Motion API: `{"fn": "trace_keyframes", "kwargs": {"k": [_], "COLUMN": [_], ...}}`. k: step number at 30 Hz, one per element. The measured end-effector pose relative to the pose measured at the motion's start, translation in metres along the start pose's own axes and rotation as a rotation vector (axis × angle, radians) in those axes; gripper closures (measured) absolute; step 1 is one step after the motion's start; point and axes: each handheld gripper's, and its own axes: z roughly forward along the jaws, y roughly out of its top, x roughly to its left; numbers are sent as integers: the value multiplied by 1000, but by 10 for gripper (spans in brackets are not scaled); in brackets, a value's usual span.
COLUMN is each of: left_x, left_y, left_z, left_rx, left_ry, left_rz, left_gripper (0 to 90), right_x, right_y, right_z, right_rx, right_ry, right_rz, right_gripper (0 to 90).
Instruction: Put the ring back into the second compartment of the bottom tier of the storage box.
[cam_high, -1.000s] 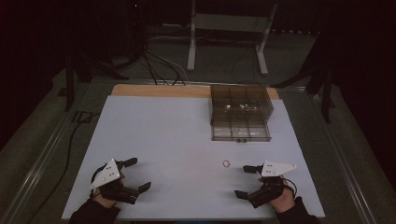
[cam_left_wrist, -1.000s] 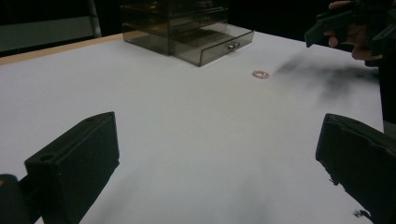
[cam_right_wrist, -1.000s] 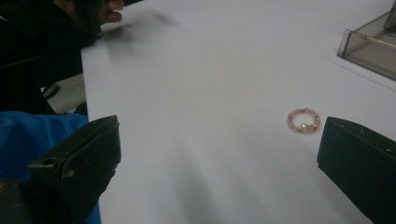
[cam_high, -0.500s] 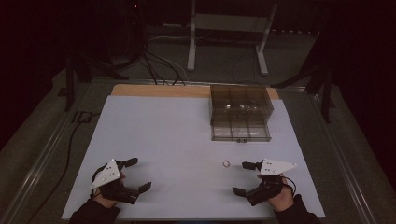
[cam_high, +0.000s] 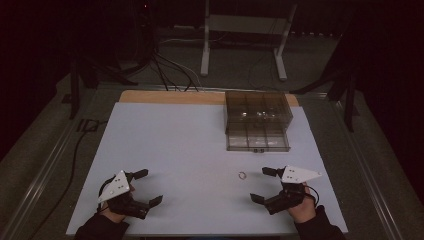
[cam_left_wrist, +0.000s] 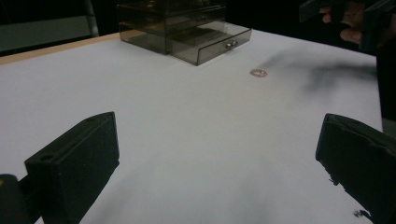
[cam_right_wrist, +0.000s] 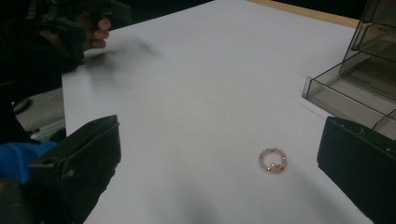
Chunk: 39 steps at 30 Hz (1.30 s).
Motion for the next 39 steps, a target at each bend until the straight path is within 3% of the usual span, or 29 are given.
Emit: {"fn": "trace_keyframes", "kwargs": {"k": [27,39], "left_x": [0,0], "left_y": [0,0], "left_z": [0,0], "left_rx": [1,-3], "left_ry": [-2,-9], "left_rz": [5,1], "left_gripper": [7,6], "right_x": [-17,-27], "right_y": [12,12], "right_z": [10,17], "right_rx": [-21,6], "right_ry": [-60,-96], "right_rz": [49,77], "right_gripper": [0,0]}}
